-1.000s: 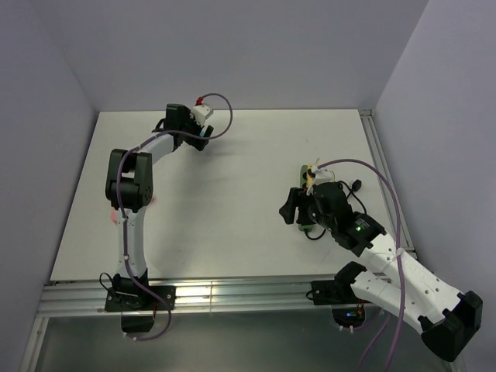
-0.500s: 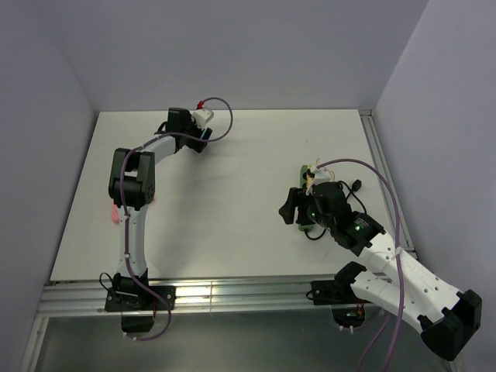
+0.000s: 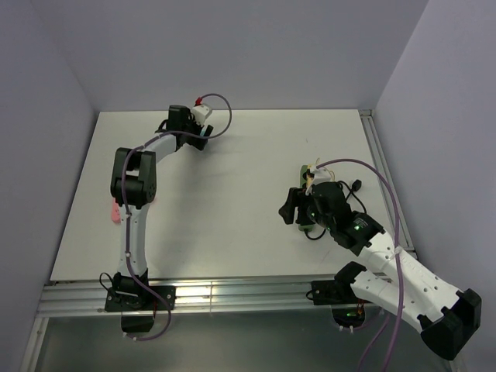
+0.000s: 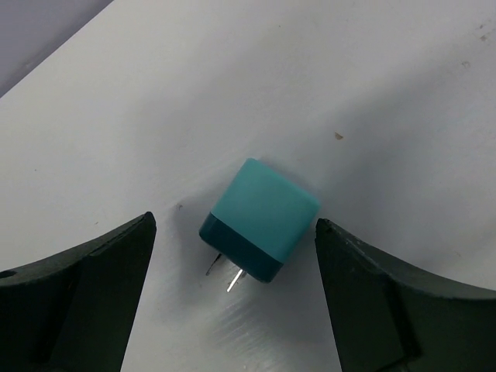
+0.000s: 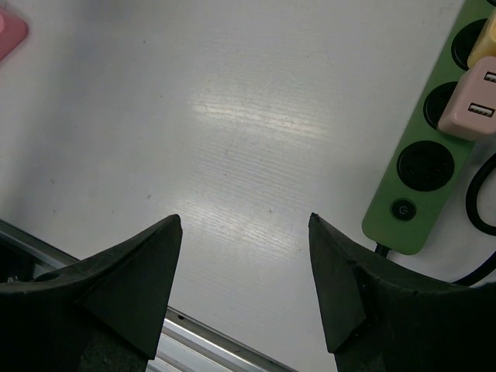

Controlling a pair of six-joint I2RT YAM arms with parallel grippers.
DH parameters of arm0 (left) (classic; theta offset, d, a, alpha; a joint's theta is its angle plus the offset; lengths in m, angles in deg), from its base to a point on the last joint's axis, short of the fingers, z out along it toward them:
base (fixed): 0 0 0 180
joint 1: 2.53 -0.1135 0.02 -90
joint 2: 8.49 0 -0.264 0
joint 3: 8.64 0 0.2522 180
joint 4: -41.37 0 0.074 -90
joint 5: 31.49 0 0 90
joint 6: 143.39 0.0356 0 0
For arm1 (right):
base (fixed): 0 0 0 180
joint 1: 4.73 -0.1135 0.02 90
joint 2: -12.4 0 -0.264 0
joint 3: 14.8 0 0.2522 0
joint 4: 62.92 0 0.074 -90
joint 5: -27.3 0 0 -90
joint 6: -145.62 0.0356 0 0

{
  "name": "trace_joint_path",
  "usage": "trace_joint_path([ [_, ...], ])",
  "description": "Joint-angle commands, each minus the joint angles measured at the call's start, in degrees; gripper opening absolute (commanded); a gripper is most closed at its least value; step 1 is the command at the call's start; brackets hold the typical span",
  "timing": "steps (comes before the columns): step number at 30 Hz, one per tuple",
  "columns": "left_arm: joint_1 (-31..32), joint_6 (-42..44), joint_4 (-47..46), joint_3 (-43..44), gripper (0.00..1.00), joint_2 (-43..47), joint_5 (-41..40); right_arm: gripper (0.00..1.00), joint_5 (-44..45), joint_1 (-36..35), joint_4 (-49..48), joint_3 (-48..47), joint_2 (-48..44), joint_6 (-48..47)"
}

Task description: Insert the plug

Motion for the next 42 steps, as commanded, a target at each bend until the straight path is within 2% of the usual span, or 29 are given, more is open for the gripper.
trace_joint_path([
  [1,0.29,-1.48,-1.84,3.07,0.90,-1.51,-0.10,0.73,0.20,-0.13,-0.97,-0.65,0.46,-0.26],
  [7,0.47,-0.52,-0.70,4.48,0.86,-2.74,0.61,0.73,0.20,-0.13,-1.41,-0.65,0.73,-0.44],
  [10,0.47,-0.08,0.09,4.57,0.78,-2.83,0.34,0.73,0.02,-0.13,-1.41,-0.65,0.91,-0.35],
  [11,0.47,-0.16,0.35,4.74,0.64,-2.83,0.25,0.73,0.20,-0.13,-1.50,-0.56,0.91,-0.35],
  [13,0.47,-0.86,0.53,4.57,0.46,-2.75,-0.36,0.73,0.29,-0.13,-1.06,-0.73,0.73,0.00],
  [14,0.47,-1.13,0.79,4.48,0.33,-2.74,-0.45,0.73,0.11,-0.13,-0.88,-0.82,0.47,0.09],
  [16,0.47,-2.35,1.23,4.48,0.24,-2.57,-1.06,0.73,0.11,-0.13,-0.44,-0.82,-0.32,0.88],
  [17,0.38,-2.88,1.41,4.48,0.09,-2.48,-1.50,0.73,0.46,-0.05,-0.18,-0.91,-0.67,1.32],
  [18,0.46,-3.67,1.41,4.65,0.02,-2.05,-1.85,0.73,0.55,-0.13,0.00,-1.17,-1.02,2.28],
  [23,0.64,-10.17,1.50,4.05,0.00,2.34,-3.10,0.73,2.13,-0.13,2.46,-2.75,-2.17,6.15],
  [27,0.64,-17.54,1.14,2.20,0.00,12.25,-4.83,0.73,0.64,-0.13,1.24,-2.67,-3.74,10.71],
  [28,0.64,-23.48,1.75,1.93,0.00,14.02,-6.15,0.73,-0.67,-0.13,0.71,-2.41,-3.93,11.60],
  [30,0.64,-29.31,3.42,1.49,0.00,19.89,-8.80,0.73,-1.64,-0.13,-0.87,-1.70,-4.37,13.61],
  [31,0.38,-33.69,3.69,1.06,0.00,21.93,-7.23,0.74,-1.82,-0.13,-1.05,-1.61,-4.28,14.32],
  [37,0.20,-45.66,0.36,-8.77,0.00,42.05,4.81,0.77,-0.94,-0.05,1.23,-4.25,-2.79,19.25],
  [38,0.20,-47.08,-1.56,-14.19,0.00,45.21,7.09,0.79,-1.81,-0.05,1.23,-4.68,-2.87,19.77],
  [40,0.20,-51.20,-7.61,-20.10,0.00,54.70,13.92,0.88,-3.39,0.04,0.88,-4.60,-3.84,21.09],
  [42,0.64,-54.89,-10.36,-28.71,0.00,63.67,16.59,0.91,-8.31,0.22,-1.74,-3.11,-5.85,21.89],
])
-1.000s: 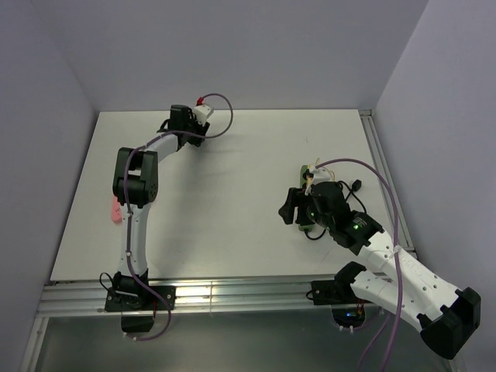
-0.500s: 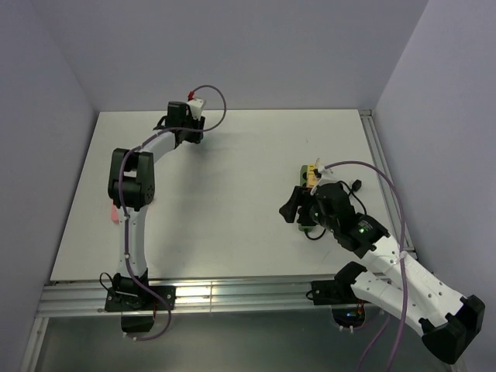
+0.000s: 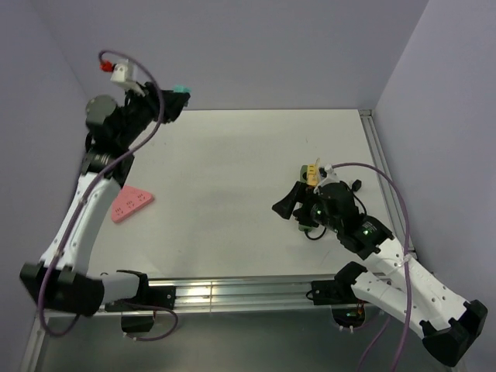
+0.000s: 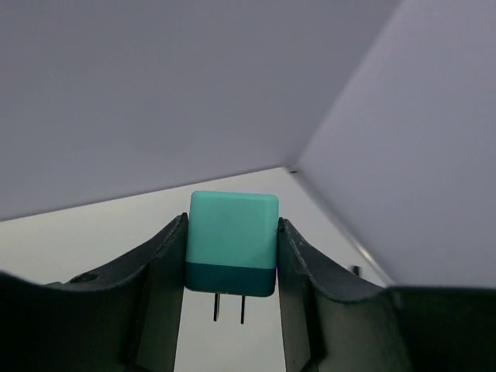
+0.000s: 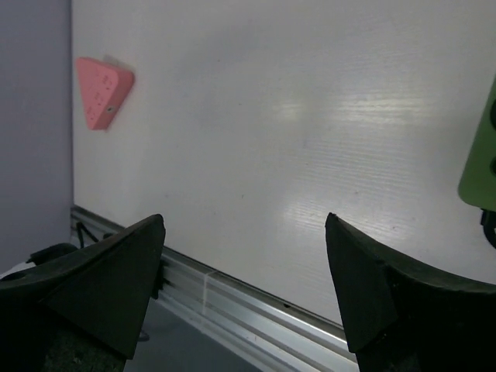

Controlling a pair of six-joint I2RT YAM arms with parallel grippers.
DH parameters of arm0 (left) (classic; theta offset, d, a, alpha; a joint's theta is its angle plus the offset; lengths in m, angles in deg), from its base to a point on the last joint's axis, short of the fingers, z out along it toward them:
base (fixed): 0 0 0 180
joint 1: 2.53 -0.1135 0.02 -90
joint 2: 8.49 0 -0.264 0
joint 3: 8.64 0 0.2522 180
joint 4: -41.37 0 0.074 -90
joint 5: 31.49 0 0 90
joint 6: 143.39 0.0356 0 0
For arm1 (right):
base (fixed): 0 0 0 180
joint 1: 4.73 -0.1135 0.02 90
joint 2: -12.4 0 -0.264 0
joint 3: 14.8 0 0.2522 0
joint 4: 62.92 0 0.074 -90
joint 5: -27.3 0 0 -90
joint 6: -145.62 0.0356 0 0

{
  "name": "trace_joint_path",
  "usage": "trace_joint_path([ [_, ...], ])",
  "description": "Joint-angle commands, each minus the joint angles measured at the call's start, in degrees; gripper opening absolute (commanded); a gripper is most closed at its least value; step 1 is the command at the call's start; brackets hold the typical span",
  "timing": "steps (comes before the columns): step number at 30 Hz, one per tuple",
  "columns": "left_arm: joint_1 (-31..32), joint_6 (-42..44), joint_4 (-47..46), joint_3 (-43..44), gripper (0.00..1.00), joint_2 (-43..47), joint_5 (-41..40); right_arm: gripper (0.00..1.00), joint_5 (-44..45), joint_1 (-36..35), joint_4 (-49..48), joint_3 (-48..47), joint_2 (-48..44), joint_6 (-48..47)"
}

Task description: Insert the plug

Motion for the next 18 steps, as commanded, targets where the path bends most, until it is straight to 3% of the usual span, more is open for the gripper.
trace_joint_path([
  [1,0.55,-10.41,-8.56,-11.22,0.00,10.01,12.96,0.92,-7.44,0.20,-4.92,-0.53,-3.50,3.00],
  [4,1.87,-11.57,-9.83,-22.03,0.00,18.89,20.16,0.93,-14.40,0.20,-10.64,3.25,-7.19,5.37],
  [9,6.60,-6.84,-6.93,-31.19,0.00,33.31,27.14,0.89,-22.22,0.20,-18.37,7.56,-9.83,8.19],
  [15,12.15,4.33,5.09,-33.66,0.00,43.08,27.05,0.86,-19.43,-3.58,-19.62,3.35,-6.16,9.86],
  [18,13.03,5.66,4.77,-35.77,0.00,44.92,31.52,0.85,-16.09,-7.61,-20.49,0.36,-3.34,10.91],
])
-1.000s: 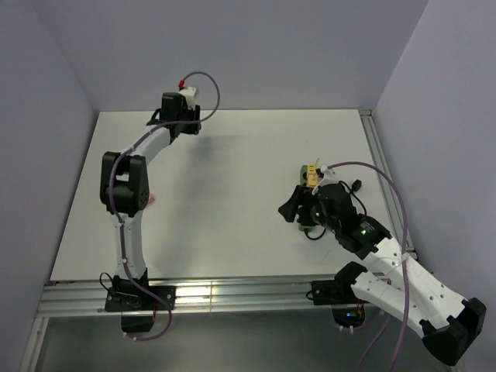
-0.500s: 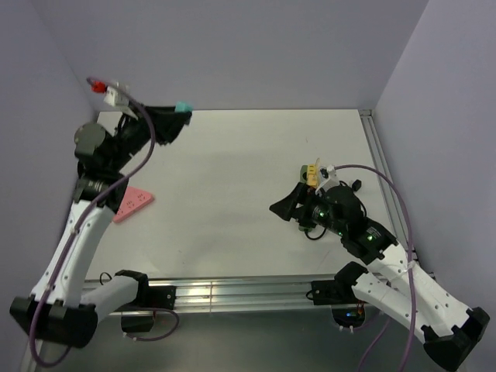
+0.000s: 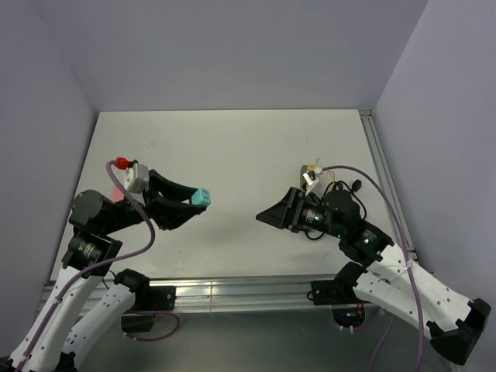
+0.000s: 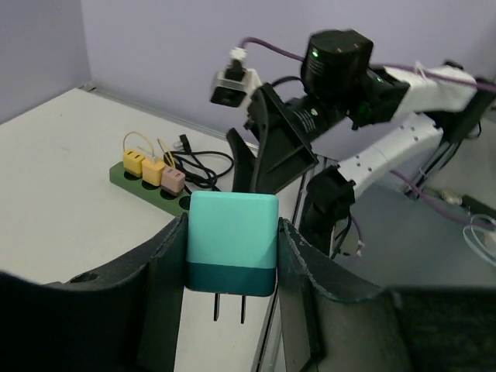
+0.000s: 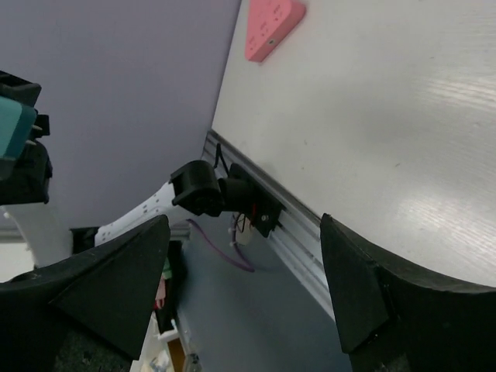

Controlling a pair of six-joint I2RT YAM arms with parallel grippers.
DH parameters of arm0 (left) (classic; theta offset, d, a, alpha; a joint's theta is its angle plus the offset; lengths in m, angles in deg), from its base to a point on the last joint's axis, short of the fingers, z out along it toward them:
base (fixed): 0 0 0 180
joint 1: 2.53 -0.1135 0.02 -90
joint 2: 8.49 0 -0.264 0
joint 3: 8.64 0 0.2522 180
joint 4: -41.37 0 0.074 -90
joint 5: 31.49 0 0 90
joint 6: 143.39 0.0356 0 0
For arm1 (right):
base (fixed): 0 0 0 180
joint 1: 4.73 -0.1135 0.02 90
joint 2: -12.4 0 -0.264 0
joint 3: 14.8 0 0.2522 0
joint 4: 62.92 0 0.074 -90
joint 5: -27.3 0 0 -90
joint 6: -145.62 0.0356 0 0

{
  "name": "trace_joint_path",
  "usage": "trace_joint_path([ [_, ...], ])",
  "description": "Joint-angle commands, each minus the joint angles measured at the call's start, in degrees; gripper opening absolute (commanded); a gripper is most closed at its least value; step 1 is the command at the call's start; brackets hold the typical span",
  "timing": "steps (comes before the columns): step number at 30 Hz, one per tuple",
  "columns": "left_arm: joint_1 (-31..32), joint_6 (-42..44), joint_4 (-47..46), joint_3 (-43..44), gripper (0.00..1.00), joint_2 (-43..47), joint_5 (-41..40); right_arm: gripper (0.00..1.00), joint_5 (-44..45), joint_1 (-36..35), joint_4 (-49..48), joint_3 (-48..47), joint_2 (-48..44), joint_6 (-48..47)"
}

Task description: Insert the plug

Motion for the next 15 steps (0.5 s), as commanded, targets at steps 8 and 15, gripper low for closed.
trace_joint_path([
  [8,4.55,13.32,5.57,-4.41,0.00,3.22,5.60,0.82,10.49,-15.81,-4.67,-13.84,10.64,4.28],
  [15,9.65,16.76,7.79,-3.70,0.00,2.86,0.76,0.81,14.80,-19.78,-4.76,-18.07,14.52,7.27],
])
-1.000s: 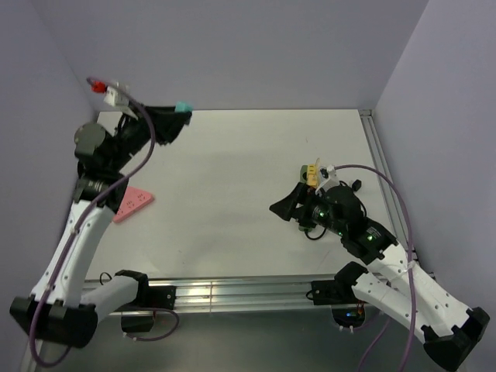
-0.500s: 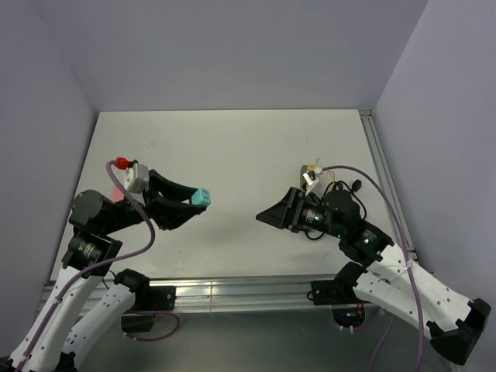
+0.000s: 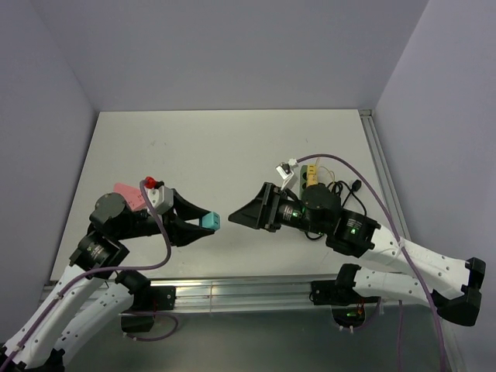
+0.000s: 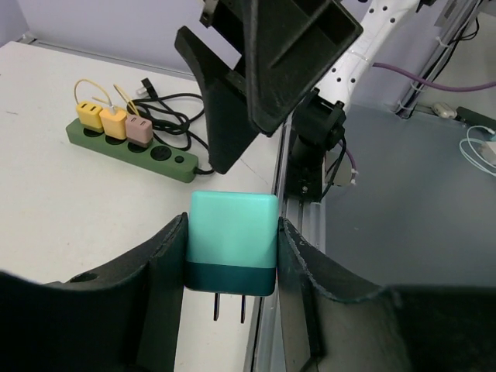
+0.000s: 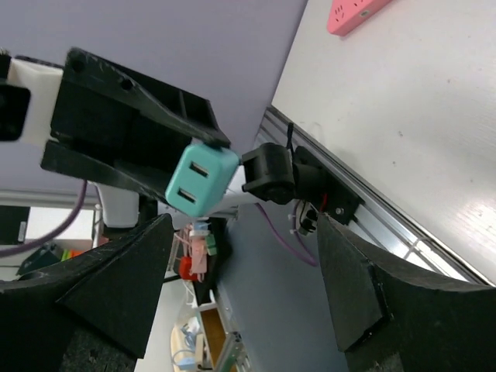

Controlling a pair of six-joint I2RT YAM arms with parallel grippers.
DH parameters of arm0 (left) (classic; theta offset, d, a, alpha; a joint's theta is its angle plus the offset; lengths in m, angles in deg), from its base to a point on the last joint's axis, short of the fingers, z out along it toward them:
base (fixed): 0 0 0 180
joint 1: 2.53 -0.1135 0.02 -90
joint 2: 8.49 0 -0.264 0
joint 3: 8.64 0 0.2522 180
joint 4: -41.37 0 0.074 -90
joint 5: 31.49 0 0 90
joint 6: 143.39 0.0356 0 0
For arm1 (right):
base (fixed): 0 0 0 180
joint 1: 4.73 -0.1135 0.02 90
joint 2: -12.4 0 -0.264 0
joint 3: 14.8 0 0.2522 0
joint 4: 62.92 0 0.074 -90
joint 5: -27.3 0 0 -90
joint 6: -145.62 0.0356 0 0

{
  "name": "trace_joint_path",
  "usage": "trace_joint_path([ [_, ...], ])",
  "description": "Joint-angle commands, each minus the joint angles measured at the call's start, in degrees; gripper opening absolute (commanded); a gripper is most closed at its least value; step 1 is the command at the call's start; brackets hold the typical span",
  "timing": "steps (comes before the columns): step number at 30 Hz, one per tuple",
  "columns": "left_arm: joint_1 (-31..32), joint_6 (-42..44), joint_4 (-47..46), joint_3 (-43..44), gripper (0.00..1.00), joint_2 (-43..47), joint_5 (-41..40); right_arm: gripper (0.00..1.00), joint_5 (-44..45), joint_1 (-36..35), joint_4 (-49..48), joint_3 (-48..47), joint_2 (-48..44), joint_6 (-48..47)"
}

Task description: Insert the plug

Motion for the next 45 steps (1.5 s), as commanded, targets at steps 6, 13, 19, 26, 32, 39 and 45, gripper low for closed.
trace_joint_path([
  [6,1.10,2.95,-0.19,1.28,0.00,0.94,-2.98,0.80,3.09,-2.03,0.19,-10.19,9.53,2.14],
  [13,1.10,2.95,0.08,1.19,0.00,1.03,-3.51,0.75,3.62,-3.88,4.85,-17.93,17.18,1.43],
  [19,1.10,3.12,0.25,1.19,0.00,1.12,-3.69,0.72,3.09,-5.02,6.43,-18.11,18.77,0.99],
  [26,1.10,3.21,-0.01,1.02,0.00,1.03,-3.60,0.70,2.21,-5.46,10.56,-20.13,20.96,0.29],
  [32,1.10,3.21,-0.01,1.02,0.00,0.85,-3.60,0.68,1.51,-5.73,12.50,-22.59,22.81,-0.41],
  [39,1.10,3.12,-0.27,0.93,0.00,0.85,-3.34,0.50,2.30,-5.73,13.47,-23.12,22.46,-0.68],
  [45,1.10,3.04,-0.27,0.93,0.00,0.85,-3.60,0.23,-2.62,-5.82,8.55,-21.01,23.43,-0.24],
])
